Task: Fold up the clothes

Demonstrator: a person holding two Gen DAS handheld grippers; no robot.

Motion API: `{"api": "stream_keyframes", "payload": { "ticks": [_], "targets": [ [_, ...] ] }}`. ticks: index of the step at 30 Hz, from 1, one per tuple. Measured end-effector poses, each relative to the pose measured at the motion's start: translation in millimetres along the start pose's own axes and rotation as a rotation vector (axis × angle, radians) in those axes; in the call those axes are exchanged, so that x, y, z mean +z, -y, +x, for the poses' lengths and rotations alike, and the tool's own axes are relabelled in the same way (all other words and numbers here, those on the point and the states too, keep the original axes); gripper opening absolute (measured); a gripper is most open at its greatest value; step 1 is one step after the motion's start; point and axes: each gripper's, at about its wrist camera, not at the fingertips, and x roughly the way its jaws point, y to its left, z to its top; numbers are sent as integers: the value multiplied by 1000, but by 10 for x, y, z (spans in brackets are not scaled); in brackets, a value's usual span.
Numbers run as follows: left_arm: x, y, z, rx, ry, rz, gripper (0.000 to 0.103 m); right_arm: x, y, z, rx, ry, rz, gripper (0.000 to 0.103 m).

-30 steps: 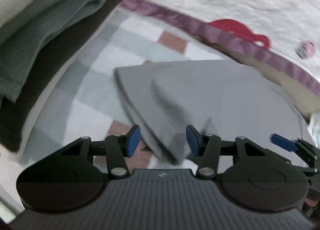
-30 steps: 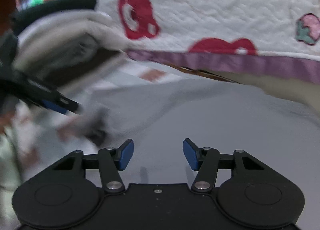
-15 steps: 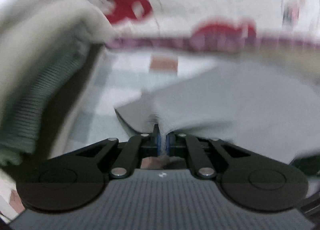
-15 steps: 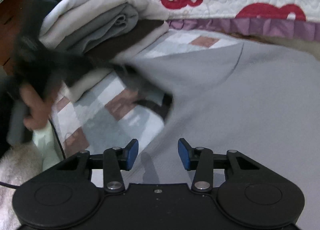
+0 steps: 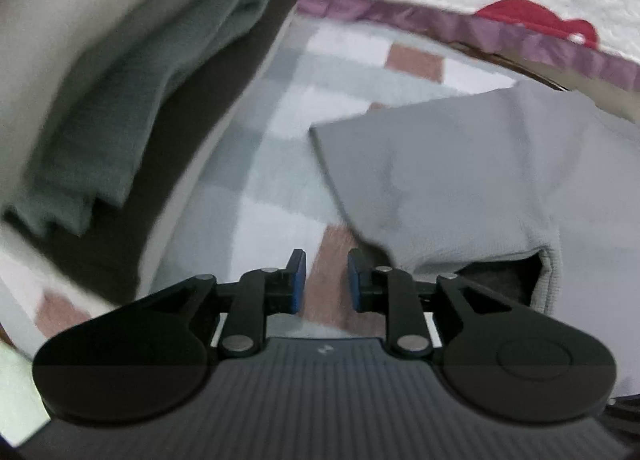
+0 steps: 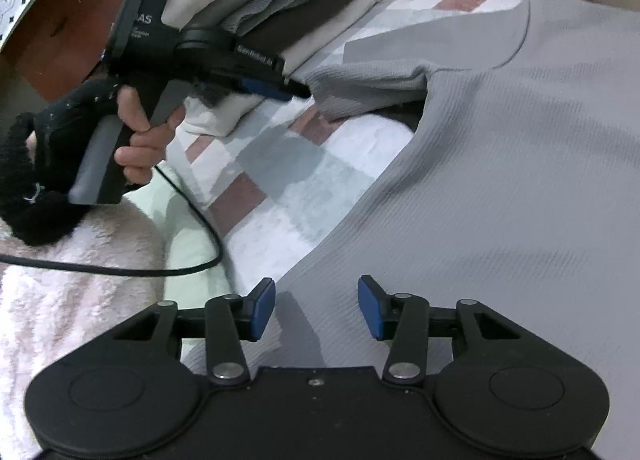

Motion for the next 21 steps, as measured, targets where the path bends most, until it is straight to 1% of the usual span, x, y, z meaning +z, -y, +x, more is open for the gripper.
{"api": "stream_keyframes", "payload": {
  "ticks": [1, 3, 4, 5, 8, 9, 12, 14, 15, 16, 18, 19, 20, 21],
  "targets": [
    [12, 64, -42, -2, 32, 26, 30, -11, 8, 0, 9, -4, 9, 51],
    [63, 142, -67, -14, 85, 43, 34, -30, 21, -3, 24, -10, 24, 51],
    [92, 177, -74, -21, 110, 48, 41, -28, 21, 0, 29, -14, 25, 51],
    [120, 212, -81, -28, 136, 53, 45, -25, 20, 3, 32, -21, 22, 51],
    [188, 260, -37, 10, 163, 66, 45, -4, 15, 14, 42, -40, 15, 52],
    [190, 288, -44, 4, 175, 87, 45, 1, 10, 20, 50, -49, 16, 52],
    [103, 418, -88, -50, 167, 148, 45, -6, -30, 46, 93, -82, 20, 54],
    [23, 507, -132, -90, 154, 178, 45, -25, -32, 43, 136, -103, 48, 55],
    [-5, 553, -154, -106, 157, 200, 45, -46, -19, 10, 141, -105, 65, 55],
    [-16, 577, -192, -96, 179, 215, 46, -68, -6, -24, 145, -106, 82, 55],
    [-23, 604, -281, -55, 240, 240, 52, -117, 9, -226, 93, -97, 161, 55],
    [-20, 592, -312, -40, 262, 233, 53, -158, -8, -397, 57, -72, 159, 55],
    [-15, 556, -339, -47, 270, 209, 53, -199, -25, -569, 19, -46, 156, 57],
    [-11, 516, -367, -63, 273, 182, 53, -263, -6, -767, -33, 2, 156, 58]
  ]
}}
